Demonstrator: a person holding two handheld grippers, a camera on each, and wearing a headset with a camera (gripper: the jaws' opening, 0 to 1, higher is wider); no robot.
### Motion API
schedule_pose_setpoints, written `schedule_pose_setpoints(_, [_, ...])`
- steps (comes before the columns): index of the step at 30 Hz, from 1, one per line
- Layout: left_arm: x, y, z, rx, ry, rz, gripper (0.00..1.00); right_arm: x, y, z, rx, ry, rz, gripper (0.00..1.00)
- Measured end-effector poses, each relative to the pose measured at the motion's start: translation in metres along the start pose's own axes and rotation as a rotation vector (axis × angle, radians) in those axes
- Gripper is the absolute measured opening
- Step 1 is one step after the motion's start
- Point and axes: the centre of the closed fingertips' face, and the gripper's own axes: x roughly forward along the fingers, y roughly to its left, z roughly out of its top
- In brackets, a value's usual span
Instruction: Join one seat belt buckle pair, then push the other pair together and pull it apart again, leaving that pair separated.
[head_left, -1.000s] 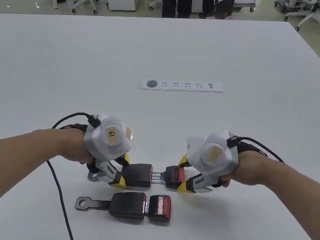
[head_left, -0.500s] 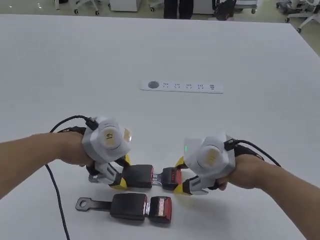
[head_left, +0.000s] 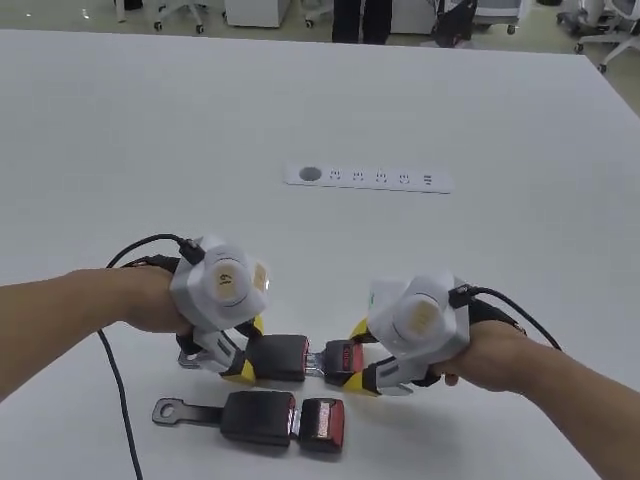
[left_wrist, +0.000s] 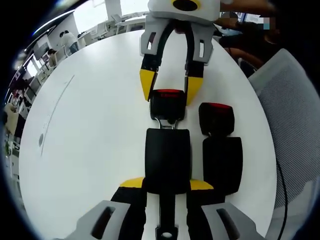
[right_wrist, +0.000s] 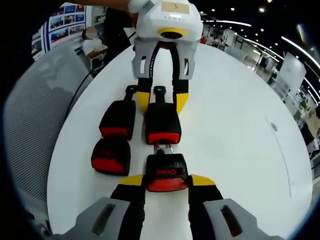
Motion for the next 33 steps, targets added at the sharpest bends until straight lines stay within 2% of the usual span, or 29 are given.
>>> schedule_pose_setpoints(8, [-0.002,-0.002,0.002,0.007,-0.004,0.000,0.30,0.001,0.000,0.002,0.010,0.006,0.004,0.28])
schedule_pose_setpoints(10, [-0.002,-0.003,0.003,0.008,-0.004,0.000,0.30,0.005,0.002,0.007,0.039,-0.015,0.011,0.28])
schedule_pose_setpoints(19, [-0.001,-0.004,0.004,0.022,0.000,0.001,0.30,0.013,-0.001,0.011,0.038,0.002,-0.004,0.28])
schedule_pose_setpoints(24, [-0.001,-0.003,0.003,0.023,-0.010,0.002,0.30,0.013,0.001,0.012,0.025,0.019,0.010,0.28])
schedule_pose_setpoints(33, [-0.001,-0.005,0.004,0.030,0.008,0.000,0.30,0.013,0.002,0.012,0.022,0.033,0.011,0.28])
